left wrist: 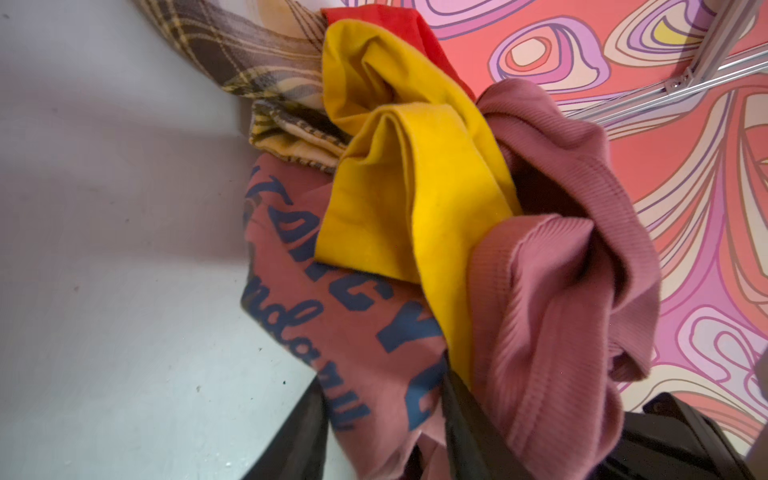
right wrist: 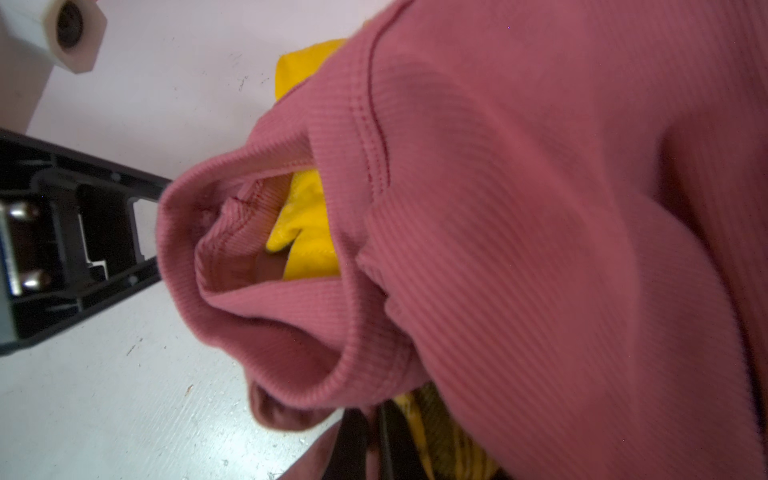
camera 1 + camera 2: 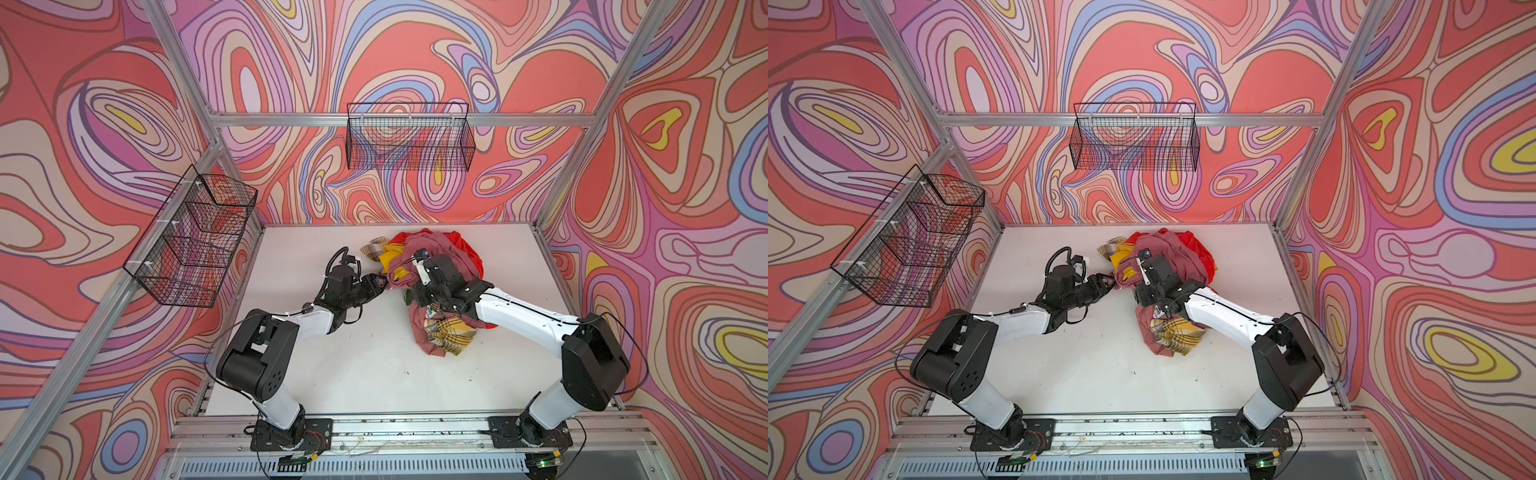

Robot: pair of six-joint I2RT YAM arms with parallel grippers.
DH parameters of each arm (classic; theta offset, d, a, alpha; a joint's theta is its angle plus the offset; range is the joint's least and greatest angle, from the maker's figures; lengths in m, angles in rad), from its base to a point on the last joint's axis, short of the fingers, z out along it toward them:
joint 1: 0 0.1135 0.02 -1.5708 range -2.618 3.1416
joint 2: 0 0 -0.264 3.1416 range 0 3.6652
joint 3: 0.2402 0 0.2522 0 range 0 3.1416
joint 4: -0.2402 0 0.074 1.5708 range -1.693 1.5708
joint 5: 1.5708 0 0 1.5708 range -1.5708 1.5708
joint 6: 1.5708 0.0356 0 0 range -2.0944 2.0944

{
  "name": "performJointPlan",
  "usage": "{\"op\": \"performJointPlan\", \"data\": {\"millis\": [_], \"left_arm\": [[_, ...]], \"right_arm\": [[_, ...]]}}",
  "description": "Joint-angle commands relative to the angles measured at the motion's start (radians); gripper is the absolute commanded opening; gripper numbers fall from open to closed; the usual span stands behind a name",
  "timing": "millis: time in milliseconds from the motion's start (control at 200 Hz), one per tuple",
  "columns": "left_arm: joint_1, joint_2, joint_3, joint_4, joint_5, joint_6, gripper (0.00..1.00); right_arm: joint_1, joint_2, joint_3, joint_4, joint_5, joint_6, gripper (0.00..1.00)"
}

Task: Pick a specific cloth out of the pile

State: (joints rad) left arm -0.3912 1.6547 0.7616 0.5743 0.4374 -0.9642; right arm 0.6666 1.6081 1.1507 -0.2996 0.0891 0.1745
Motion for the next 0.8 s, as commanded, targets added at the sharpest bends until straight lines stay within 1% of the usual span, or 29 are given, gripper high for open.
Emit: {"op": "performJointPlan", "data": {"millis": [0,15,50,95,145,215,391,556,651,791], "left_arm": [[-0.007,0.012,0.029,0.046,0.015,-0.017,0.18],[-0.007,0.009,0.026,0.044,0.013,-0.017,0.15],[-0.008,-0.004,0.021,0.041,0.002,-0.019,0.07],[-0.007,-0.026,0.011,0.032,-0.012,-0.014,0.0],[-0.008,-0.054,0.007,0.006,-0.037,0.0,0.0],[-0.008,-0.092,0.014,-0.059,-0.061,0.029,0.0],[-0.008,-0.156,0.045,-0.191,-0.095,0.081,0.0],[-0.018,-0.168,0.096,-0.268,-0.09,0.105,0.0],[-0.03,-0.172,0.137,-0.329,-0.089,0.132,0.0],[-0.035,-0.208,0.15,-0.386,-0.123,0.151,0.0]], "right_arm": [[-0.013,-0.021,-0.011,0.051,0.03,0.002,0.13],[-0.012,-0.021,-0.009,0.051,0.031,0.004,0.17],[-0.013,-0.017,-0.005,0.051,0.034,0.008,0.3],[-0.015,-0.011,0.005,0.047,0.033,0.015,0.45],[-0.016,-0.003,0.019,0.039,0.032,0.019,0.56],[-0.016,0.005,0.032,0.03,0.022,0.022,0.65],[-0.018,-0.005,0.026,0.027,0.022,0.02,0.72],[-0.019,-0.03,0.027,0.008,0.002,0.003,0.75],[-0.019,-0.07,0.0,0.033,0.004,0.018,0.76],[-0.019,-0.108,-0.021,0.055,0.0,0.041,0.82]]}}
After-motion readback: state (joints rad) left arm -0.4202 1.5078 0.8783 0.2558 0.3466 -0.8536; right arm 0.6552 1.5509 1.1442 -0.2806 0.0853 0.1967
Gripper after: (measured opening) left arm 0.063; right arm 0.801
